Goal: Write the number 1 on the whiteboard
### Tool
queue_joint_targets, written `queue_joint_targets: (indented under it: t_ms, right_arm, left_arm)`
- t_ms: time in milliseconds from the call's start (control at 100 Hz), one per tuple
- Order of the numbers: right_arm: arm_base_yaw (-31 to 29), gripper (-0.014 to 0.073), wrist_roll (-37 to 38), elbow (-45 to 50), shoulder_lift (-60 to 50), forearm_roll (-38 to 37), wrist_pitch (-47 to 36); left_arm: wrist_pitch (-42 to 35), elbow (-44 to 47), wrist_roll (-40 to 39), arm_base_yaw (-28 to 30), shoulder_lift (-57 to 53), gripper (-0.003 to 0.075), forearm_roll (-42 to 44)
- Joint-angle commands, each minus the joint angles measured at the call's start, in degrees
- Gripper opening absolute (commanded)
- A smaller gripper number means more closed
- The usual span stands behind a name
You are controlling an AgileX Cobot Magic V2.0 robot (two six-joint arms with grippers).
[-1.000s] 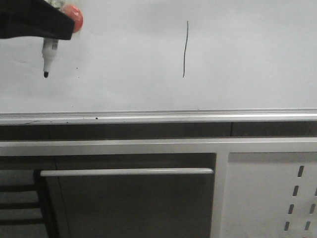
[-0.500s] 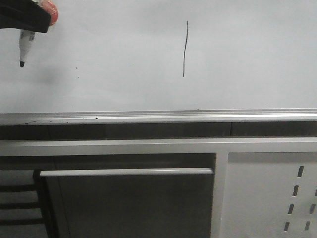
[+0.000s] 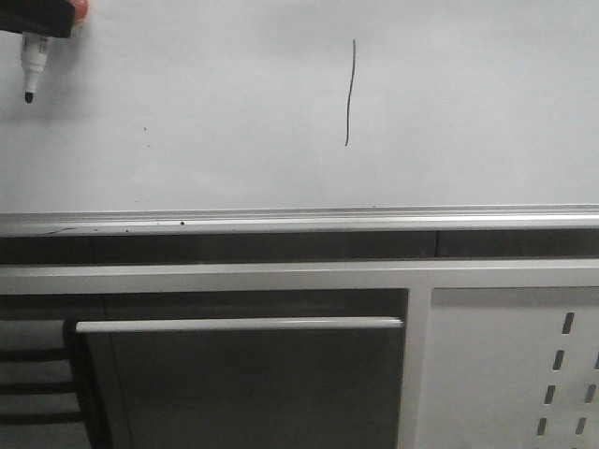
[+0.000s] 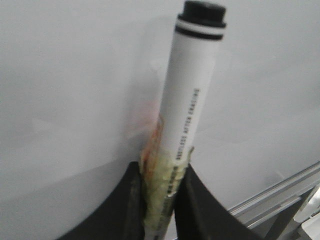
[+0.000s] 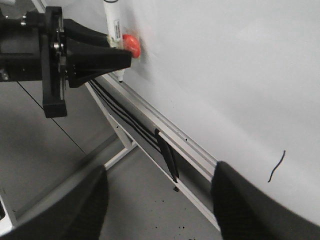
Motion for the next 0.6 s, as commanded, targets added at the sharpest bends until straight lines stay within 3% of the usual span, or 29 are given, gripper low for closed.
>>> queue_joint_targets:
  t_ms: [0,310,590]
  right_arm:
    - [-0.41,0.0405,0.06,-2.04,-1.55,1.77,-3.37]
    - [-0.5,0.0405,0.06,-2.04,-1.55,1.77,-3.37]
    - [-0.5,0.0405,0.06,-2.04,-1.55,1.77,-3.91]
  left_arm:
    - [3.37,-1.99,-0.38,0.25,0.18,-0.002,-4.38]
    - [3.02,-4.63,-0.38,0.25,2.7,-0.002,-4.38]
    - [-2.47,-6.17,-0.38,0.25,2.94,-0.002,-4.38]
